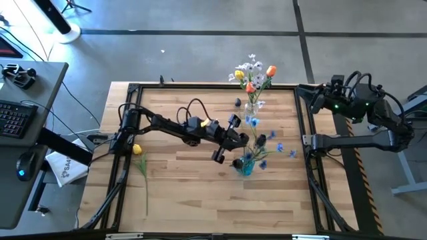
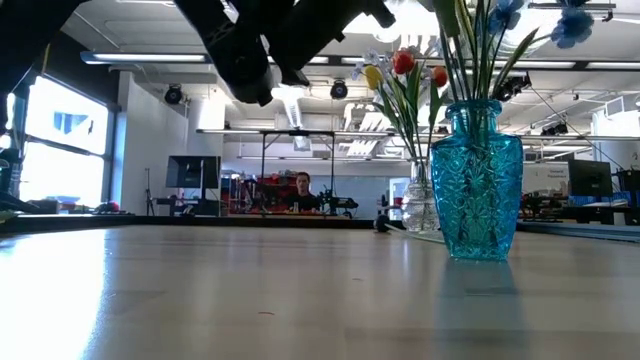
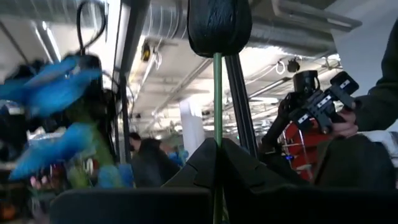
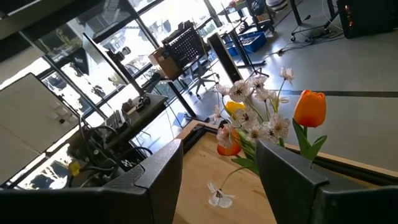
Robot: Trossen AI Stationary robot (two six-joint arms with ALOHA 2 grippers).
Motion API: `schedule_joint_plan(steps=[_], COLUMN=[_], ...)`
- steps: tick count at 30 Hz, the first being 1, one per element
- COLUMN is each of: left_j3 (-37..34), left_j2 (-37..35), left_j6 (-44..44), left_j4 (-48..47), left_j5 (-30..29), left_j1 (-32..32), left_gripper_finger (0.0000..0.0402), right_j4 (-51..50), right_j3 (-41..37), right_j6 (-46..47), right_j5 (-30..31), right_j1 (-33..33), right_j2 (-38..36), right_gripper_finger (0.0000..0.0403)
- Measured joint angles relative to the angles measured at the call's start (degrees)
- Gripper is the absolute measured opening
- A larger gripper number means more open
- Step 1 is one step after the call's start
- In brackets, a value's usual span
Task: Sort flowers into vase by color
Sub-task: Put the black flower into the blue vase
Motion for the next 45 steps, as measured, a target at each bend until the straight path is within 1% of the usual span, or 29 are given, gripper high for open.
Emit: schedule_joint_plan(steps=[4,5,8,10,12,15,19,22,26,30,35,41,43,45], left_j3=[0.0,0.0,0.0,0.0,0.0,0.0,0.0,0.0,0.0,0.1,0.1,0.1,0.1,0.1], left_j2=[0.0,0.0,0.0,-0.3,-1.3,-4.0,-8.4,-12.0,-16.5,-19.3,-21.0,-20.9,-20.9,-20.9], left_j6=[-4.9,-5.7,-4.9,-5.0,-6.2,-5.6,-0.8,3.0,6.2,9.5,14.9,14.8,14.7,11.7], left_j4=[-3.3,-4.1,-4.9,-5.4,-8.7,-19.3,-35.9,-46.7,-56.9,-61.5,-62.9,-62.7,-62.4,-62.7], left_j5=[0.4,1.3,7.8,9.0,9.1,9.4,9.3,9.1,9.1,9.1,9.1,8.8,7.2,5.1], left_j1=[0.5,0.7,1.2,1.2,1.5,2.1,2.9,3.6,4.7,5.3,5.3,4.9,4.4,4.3], left_gripper_finger=[0.0011,0.0015,0.0026,0.0029,0.0029,0.0027,0.0024,0.0024,0.0024,0.0024,0.0024,0.0024,0.0024,0.0026], right_j4=[0.0,0.0,0.0,0.0,0.0,0.0,-0.6,-0.9,-0.9,-0.9,-0.9,-0.9,-0.9,-0.9], right_j3=[0.0,0.0,0.0,0.0,0.0,0.0,0.0,0.0,0.0,0.0,0.0,0.0,0.0,0.0], right_j6=[0.0,0.0,-0.1,-0.1,-0.1,-0.2,-0.4,-1.7,-3.1,-4.5,-6.1,-6.7,-6.7,-6.7], right_j5=[0.0,0.0,0.0,0.0,0.0,0.0,0.0,0.0,0.0,0.1,0.1,0.1,0.1,0.1], right_j1=[0.0,0.0,0.0,0.0,0.0,0.0,0.0,0.0,0.0,0.0,0.0,0.0,0.0,0.0], right_j2=[0.0,0.0,0.0,0.0,0.0,0.0,0.0,0.0,0.0,0.0,0.0,0.0,0.0,0.0], right_gripper_finger=[0.0199,0.0199,0.0199,0.0199,0.0199,0.0199,0.0199,0.0199,0.0199,0.0199,0.0199,0.0199,0.0199,0.0199])
